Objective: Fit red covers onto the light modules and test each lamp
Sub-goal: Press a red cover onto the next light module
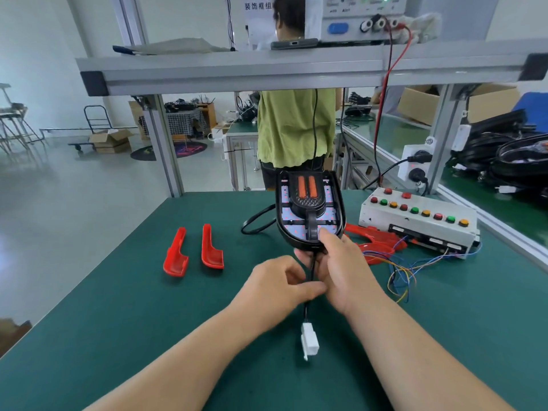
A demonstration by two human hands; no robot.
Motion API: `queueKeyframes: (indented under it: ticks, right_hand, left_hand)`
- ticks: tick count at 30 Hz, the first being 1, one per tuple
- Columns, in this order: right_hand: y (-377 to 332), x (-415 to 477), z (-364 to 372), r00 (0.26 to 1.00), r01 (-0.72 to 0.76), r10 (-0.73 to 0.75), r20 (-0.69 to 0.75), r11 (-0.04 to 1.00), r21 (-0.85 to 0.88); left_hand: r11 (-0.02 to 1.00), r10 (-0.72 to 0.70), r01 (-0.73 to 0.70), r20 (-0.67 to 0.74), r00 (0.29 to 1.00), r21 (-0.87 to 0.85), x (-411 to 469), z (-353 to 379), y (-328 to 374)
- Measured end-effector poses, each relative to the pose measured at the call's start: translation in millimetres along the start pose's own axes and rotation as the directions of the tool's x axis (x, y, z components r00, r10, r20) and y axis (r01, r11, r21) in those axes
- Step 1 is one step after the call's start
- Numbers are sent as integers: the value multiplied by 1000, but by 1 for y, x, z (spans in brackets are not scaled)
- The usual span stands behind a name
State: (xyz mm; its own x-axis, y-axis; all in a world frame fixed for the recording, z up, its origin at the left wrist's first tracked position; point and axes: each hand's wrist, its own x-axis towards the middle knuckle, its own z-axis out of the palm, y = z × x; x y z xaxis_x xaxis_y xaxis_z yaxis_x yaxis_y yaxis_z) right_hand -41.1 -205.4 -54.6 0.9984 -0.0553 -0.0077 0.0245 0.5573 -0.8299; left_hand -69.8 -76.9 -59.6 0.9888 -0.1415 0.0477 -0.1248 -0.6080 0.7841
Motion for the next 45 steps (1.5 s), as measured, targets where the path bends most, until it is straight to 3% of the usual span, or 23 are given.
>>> queueKeyframes:
  ticks: [3,7,12,15,20,24,33,45]
  right_hand:
    - [-5,1,-2,997,-4,4,75,1000,-1]
    - [-16,5,-9,995,-85,87,43,995,-51]
    - [-36,13,-26,1000,7,-5,20,997,-75]
    - [-47,16,-33,1000,27,-27,-5,999,25]
    - [-56,20,-49,993,15,-13,-116,1000,19]
    - [-61,20,-58,999,-33,36,-24,994,105]
    - [-60,7,-64,956,-158,209,206,958,-239]
    - [-47,11,-63,943,-229,319,97,833,-504]
  left_hand:
    - [998,54,-51,73,996,-43,3,-4,-1]
    - [995,67,-64,-35,997,75,12,-25,-9]
    - [930,5,46,-137,991,364,19,-43,-20]
    - [897,-37,110,-175,984,427,21,-47,-23]
    - [811,-33,180,-264,964,557,23,-53,-27]
    - [792,-91,237,-275,957,563,27,-60,-32]
    - [839,-113,214,-224,968,501,25,-66,-32]
    - [871,-104,204,-238,966,447,26,-66,-30]
